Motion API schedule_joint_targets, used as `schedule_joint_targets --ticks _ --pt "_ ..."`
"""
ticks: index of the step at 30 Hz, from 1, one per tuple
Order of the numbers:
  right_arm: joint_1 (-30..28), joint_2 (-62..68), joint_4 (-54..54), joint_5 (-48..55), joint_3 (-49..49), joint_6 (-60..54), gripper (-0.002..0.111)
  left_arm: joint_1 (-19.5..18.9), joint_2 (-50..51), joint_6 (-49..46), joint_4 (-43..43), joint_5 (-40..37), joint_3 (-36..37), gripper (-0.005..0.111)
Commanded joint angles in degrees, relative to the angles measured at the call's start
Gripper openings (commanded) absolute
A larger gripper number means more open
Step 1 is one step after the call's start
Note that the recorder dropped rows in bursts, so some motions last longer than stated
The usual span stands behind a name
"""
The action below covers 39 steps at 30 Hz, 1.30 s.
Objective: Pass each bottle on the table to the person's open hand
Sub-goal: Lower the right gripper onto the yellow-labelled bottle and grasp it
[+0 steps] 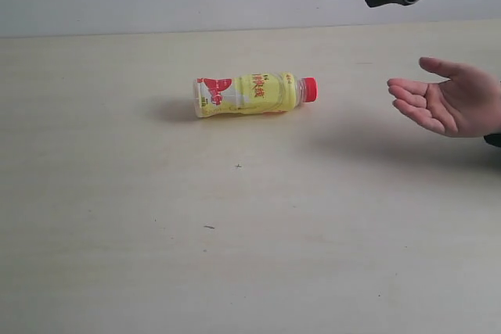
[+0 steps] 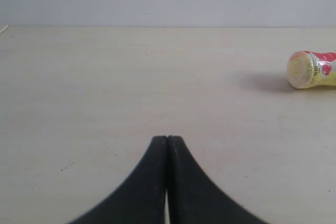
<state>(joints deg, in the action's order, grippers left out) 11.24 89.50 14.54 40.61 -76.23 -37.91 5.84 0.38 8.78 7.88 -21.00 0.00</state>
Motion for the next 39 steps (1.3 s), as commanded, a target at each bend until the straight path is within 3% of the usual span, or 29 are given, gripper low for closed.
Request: schedule_joint_targets --ticks 1,4,6,15,20,25,39 --pt "0.1 3.3 7.4 -8.7 -0.2 -19.3 0.087 -0.1 -0.4 0.2 -0.1 0.4 0.0 0.000" --pt "0.9 5.9 13.1 -10.6 -0.2 -30.9 0.087 -0.1 -0.4 0.2 -0.1 0.4 0.0 0.000" --pt "2.8 7.7 13.3 -12.0 -0.2 -32.9 0.087 -0.1 -0.4 0.2 -0.1 0.4 0.0 0.000" --pt "13.3 17.0 8.5 -15.8 -7.7 -28.0 0.086 -0.1 -0.4 0.2 -0.1 0.4 0.0 0.000" --pt "17.1 23.2 6.9 -12.1 -12.7 -32.9 0.084 -0.1 -0.4 0.2 -0.1 0.4 0.0 0.000" --pt "18.8 28.0 3.0 -13.2 -12.8 -40.8 0.084 -0.1 -0.4 0.2 -0.1 0.4 0.0 0.000" --pt "18.8 37.0 2.8 -20.1 -12.8 -45.1 0.084 -0.1 -0.4 0.2 -0.1 0.4 0.0 0.000"
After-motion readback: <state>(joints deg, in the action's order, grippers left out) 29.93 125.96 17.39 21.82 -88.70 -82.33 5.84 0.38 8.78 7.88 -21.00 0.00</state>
